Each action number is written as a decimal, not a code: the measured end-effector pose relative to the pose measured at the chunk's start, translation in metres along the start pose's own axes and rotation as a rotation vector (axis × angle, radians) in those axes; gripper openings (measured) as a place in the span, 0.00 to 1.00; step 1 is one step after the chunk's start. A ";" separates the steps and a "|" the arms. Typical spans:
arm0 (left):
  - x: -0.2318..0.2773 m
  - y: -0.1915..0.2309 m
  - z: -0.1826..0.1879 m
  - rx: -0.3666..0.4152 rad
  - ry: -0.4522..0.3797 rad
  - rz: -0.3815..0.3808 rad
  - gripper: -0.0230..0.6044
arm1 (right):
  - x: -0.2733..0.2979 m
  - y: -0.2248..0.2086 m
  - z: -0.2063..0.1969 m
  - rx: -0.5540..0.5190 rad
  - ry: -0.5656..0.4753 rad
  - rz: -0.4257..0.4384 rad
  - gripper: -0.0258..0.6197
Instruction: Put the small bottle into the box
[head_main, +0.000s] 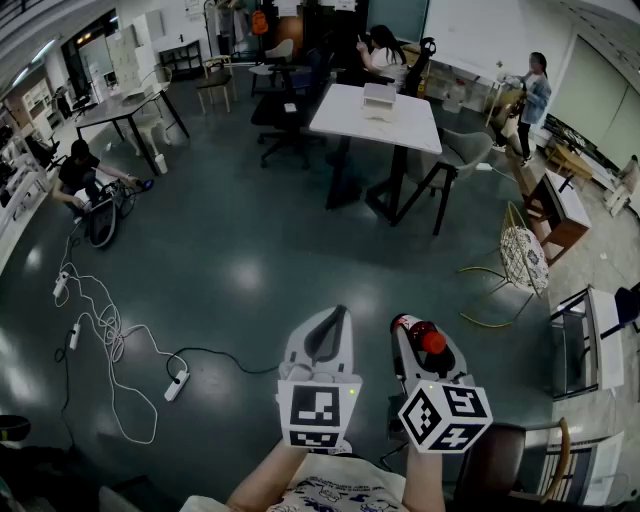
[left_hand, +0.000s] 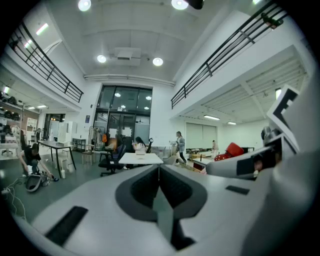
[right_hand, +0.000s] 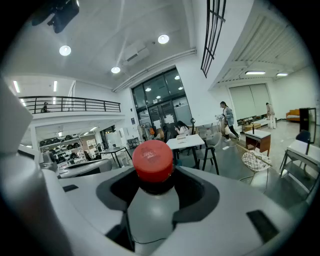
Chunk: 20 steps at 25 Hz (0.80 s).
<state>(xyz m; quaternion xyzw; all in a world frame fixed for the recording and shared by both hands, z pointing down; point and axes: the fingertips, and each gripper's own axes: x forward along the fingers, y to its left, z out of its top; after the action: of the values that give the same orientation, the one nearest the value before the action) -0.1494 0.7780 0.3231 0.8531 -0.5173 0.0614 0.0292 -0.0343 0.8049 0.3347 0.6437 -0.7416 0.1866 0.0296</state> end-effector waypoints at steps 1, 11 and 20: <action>0.001 0.002 0.001 -0.001 0.000 -0.001 0.07 | 0.002 0.001 0.001 -0.001 -0.001 0.000 0.39; 0.030 0.023 0.004 -0.003 0.000 -0.009 0.07 | 0.034 0.003 0.009 0.002 0.001 -0.005 0.39; 0.067 0.049 0.008 0.000 -0.003 -0.027 0.07 | 0.079 0.004 0.020 0.019 -0.002 -0.011 0.39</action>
<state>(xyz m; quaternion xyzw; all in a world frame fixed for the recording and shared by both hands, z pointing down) -0.1614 0.6952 0.3241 0.8600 -0.5060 0.0598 0.0292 -0.0478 0.7247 0.3380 0.6481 -0.7363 0.1928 0.0236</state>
